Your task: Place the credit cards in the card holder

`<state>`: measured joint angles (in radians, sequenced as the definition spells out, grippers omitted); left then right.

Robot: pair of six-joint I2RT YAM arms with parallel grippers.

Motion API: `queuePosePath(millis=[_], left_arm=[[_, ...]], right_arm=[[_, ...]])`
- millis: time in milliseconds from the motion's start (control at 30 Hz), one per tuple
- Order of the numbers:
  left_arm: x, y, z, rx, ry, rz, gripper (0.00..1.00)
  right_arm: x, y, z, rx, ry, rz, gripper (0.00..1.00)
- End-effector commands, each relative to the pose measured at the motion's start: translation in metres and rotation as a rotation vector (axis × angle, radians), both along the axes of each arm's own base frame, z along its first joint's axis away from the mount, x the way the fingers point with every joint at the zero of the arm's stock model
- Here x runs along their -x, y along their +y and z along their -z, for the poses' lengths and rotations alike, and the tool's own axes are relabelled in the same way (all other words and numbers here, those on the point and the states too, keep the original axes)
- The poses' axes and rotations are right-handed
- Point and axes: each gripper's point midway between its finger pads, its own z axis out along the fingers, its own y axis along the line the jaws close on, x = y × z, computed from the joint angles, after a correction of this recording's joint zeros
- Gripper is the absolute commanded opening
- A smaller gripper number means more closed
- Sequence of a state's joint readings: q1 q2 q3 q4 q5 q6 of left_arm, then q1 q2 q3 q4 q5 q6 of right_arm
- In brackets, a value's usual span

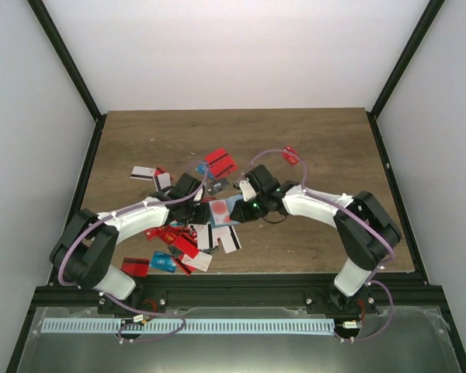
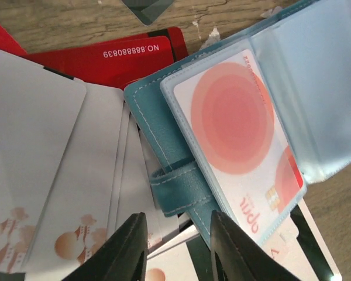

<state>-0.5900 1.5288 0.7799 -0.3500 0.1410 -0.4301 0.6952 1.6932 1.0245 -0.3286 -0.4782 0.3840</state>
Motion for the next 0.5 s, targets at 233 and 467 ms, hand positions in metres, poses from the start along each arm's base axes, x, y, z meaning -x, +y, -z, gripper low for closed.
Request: queuePosePath(millis=[233,467], left_arm=[[0.016,0.010,-0.017,0.011,-0.036,-0.024,0.39],[0.035,0.015,-0.018,-0.002,-0.014,-0.033,0.46]], right_arm=[[0.046,-0.010,0.057,0.167,0.015,0.001,0.17],[0.055,-0.003,0.077,0.311,-0.069,-0.034,0.22]])
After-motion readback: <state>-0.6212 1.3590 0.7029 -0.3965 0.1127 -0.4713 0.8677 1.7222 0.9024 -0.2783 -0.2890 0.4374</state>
